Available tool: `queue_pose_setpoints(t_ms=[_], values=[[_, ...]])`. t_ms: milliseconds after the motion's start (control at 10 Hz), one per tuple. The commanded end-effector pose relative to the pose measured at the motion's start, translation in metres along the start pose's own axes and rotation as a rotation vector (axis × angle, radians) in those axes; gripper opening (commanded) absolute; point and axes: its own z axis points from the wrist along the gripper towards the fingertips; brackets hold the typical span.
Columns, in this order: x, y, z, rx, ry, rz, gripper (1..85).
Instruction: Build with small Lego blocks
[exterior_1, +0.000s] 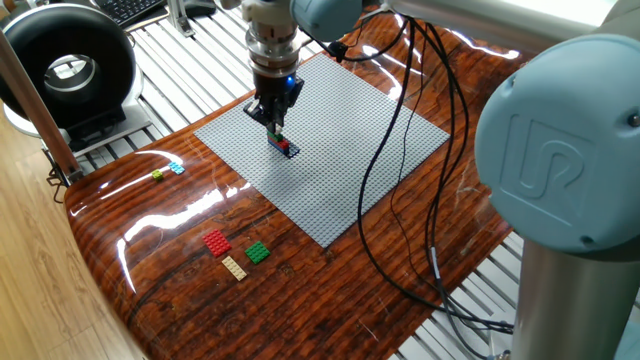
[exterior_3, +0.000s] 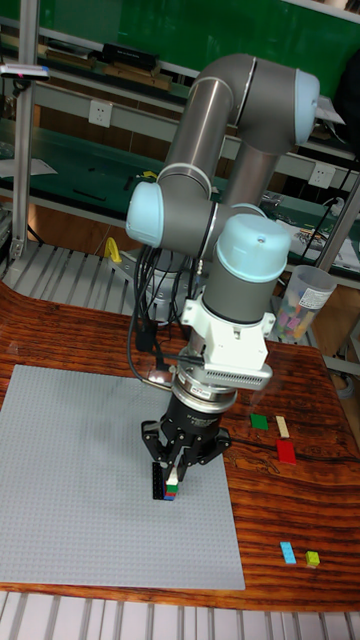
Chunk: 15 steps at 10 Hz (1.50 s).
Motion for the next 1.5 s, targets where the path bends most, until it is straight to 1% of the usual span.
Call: queue_pose_setpoints(t_ms=[0, 500, 1000, 1200, 1400], values=[[-0.0018, 0.004, 0.0, -0.023, -0.001, 0.001, 1.3], [-0.0033, 0.0038, 0.0027, -0.026, -0.001, -0.004, 1.3], [-0.0007, 0.0043, 0.0044, -0.038, -0.003, -0.013, 1.3], [0.0001, 0.0018, 0.0017, -0.046, -0.002, -0.024, 1.3], [0.0, -0.0009, 0.0027, -0.051, -0.001, -0.038, 1.3]])
